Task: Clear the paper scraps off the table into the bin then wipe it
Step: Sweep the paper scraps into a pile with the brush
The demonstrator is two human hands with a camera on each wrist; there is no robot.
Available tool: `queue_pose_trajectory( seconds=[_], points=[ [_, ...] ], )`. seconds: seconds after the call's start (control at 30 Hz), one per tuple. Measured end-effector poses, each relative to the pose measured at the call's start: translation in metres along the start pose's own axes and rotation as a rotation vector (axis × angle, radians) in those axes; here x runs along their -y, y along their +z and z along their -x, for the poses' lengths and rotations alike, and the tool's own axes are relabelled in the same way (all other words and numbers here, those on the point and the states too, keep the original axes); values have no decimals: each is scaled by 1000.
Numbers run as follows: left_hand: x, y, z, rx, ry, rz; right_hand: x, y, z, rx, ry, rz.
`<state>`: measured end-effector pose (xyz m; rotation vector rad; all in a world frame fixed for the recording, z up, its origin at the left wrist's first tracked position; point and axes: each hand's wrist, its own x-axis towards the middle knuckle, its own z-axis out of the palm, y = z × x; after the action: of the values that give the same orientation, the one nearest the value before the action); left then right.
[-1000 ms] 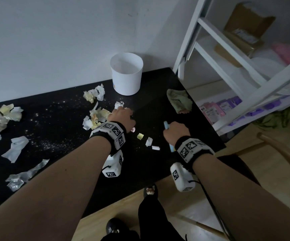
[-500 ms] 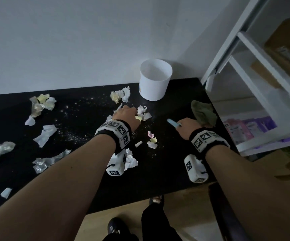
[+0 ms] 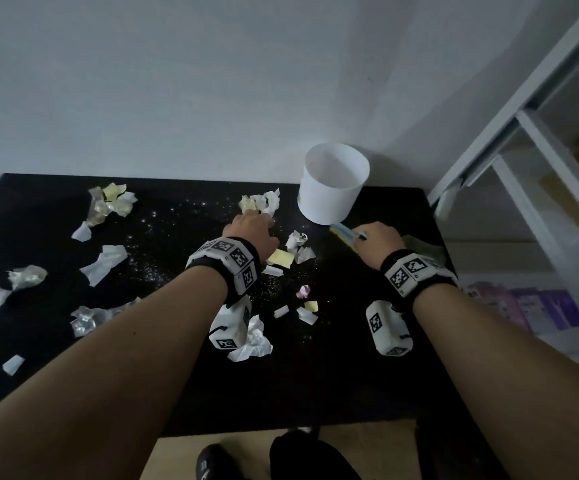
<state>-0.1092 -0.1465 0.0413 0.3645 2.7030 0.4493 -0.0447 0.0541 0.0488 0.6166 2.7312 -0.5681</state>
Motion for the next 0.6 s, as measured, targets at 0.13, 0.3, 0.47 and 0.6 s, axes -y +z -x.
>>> queue_pose_trajectory(
  seconds=[0.13, 0.3, 0.47, 0.6],
  points=[
    [5, -5, -6, -7, -65, -9, 2, 12, -20, -36, 73, 18],
    [5, -9, -16, -23, -115, 17, 17, 17, -32, 130, -30, 38],
    [3, -4, -19, -18, -145, 27, 39, 1, -42, 48, -229, 52],
    [5, -4, -19, -20, -184, 35, 40, 7, -55, 65, -353, 132]
  ],
)
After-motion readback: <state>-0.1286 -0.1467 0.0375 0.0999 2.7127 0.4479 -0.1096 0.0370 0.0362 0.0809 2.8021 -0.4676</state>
